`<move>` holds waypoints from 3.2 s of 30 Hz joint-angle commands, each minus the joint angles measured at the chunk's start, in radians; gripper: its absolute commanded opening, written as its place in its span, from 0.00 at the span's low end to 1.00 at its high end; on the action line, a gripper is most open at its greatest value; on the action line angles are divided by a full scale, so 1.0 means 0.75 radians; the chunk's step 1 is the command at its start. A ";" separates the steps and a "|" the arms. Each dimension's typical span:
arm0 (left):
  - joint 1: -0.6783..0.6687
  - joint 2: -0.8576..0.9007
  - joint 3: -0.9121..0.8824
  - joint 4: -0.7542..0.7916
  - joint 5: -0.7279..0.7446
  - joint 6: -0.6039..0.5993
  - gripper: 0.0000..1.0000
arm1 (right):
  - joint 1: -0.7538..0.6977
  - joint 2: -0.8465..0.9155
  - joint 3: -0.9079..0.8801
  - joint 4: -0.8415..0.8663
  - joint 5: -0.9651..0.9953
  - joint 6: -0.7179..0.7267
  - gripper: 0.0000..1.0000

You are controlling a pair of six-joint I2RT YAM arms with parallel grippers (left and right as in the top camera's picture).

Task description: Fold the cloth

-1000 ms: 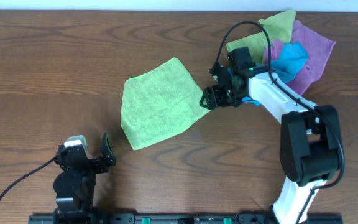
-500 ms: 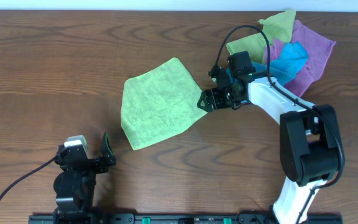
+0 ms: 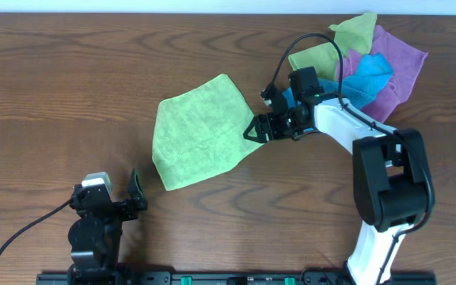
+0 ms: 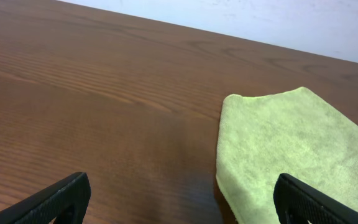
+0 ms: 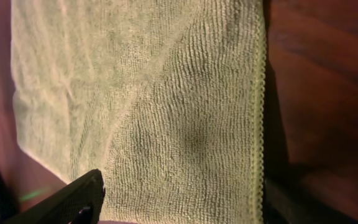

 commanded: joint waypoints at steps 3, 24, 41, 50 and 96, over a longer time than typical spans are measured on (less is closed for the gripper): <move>0.004 -0.008 -0.029 -0.008 -0.019 -0.015 0.95 | 0.001 0.061 -0.012 -0.021 -0.134 0.010 0.63; 0.004 -0.008 -0.029 -0.008 -0.019 -0.015 0.95 | 0.008 -0.178 0.007 0.193 -0.895 0.219 0.52; 0.004 -0.008 -0.029 -0.008 -0.019 -0.014 0.95 | 0.009 -0.237 0.007 -0.382 0.324 0.280 0.60; 0.004 -0.008 -0.029 -0.008 -0.019 -0.015 0.95 | 0.023 -0.231 -0.061 -0.360 0.374 0.197 0.65; 0.004 -0.008 -0.029 -0.008 -0.019 -0.015 0.95 | 0.140 -0.301 -0.237 -0.257 -0.510 0.125 0.56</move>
